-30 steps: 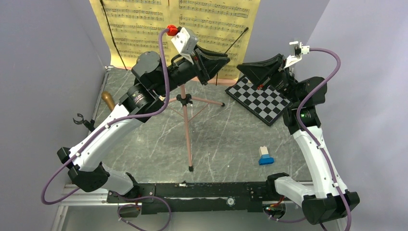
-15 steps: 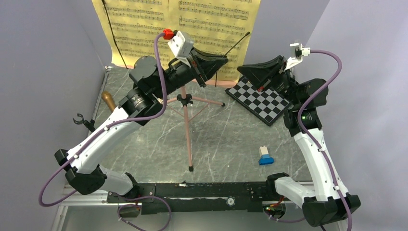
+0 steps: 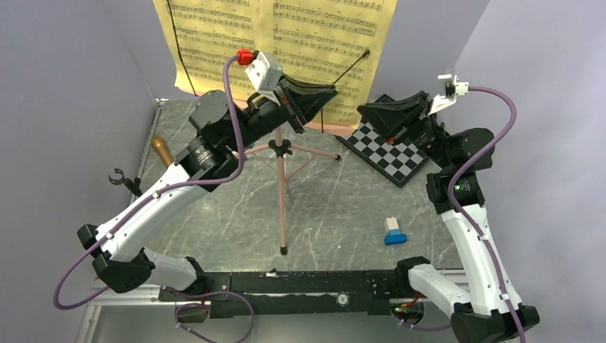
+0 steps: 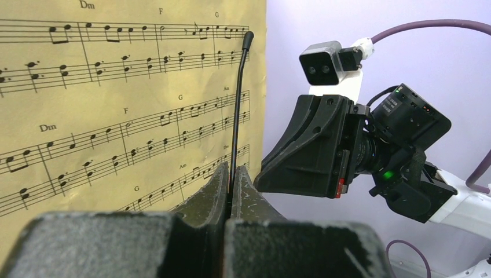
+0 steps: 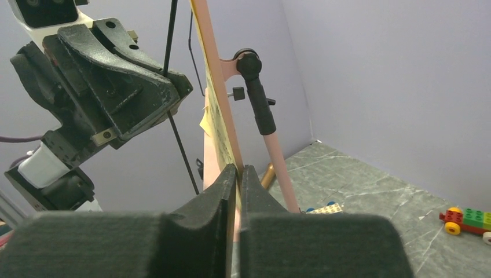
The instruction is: Pack up the instrument practice props
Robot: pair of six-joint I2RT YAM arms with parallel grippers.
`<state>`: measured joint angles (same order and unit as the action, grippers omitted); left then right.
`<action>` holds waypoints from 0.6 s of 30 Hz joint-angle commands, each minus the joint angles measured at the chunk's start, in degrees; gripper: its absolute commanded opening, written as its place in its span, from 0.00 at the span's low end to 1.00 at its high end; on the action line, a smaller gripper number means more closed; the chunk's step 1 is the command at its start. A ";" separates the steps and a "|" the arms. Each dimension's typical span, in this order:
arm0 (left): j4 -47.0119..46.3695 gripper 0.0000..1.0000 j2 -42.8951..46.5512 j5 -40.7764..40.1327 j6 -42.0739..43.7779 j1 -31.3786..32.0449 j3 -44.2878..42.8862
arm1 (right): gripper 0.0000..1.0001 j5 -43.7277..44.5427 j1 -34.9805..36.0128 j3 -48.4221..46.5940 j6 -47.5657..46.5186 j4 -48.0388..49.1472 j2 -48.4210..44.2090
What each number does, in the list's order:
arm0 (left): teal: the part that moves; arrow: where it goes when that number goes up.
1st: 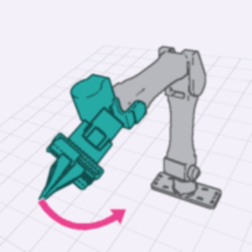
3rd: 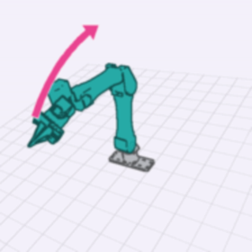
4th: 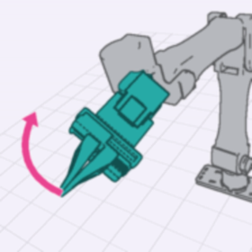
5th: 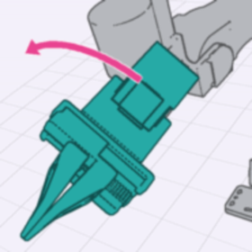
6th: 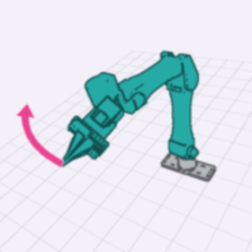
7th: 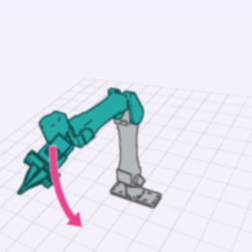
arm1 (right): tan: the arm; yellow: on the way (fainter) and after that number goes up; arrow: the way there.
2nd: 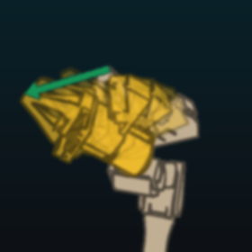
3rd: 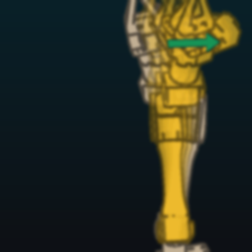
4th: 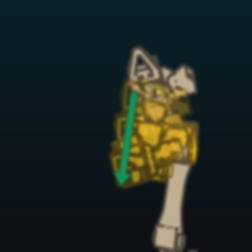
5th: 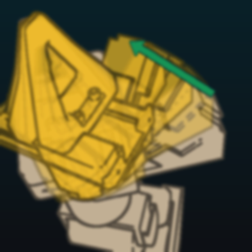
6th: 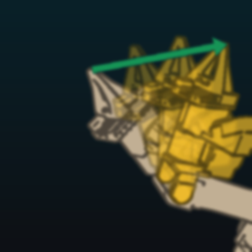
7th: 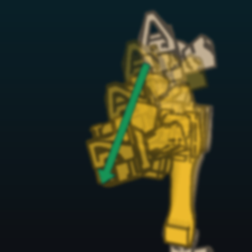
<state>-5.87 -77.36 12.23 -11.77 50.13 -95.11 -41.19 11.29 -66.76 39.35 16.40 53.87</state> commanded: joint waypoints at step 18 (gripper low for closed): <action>-2.74 0.00 2.22 -4.65 0.26 -0.60 0.28 | 0.18 -0.47 -0.35 -1.28 0.14 -0.89 -1.76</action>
<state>-6.24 -77.28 11.09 -11.79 50.13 -94.85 -41.01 11.07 -66.67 39.46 15.62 52.16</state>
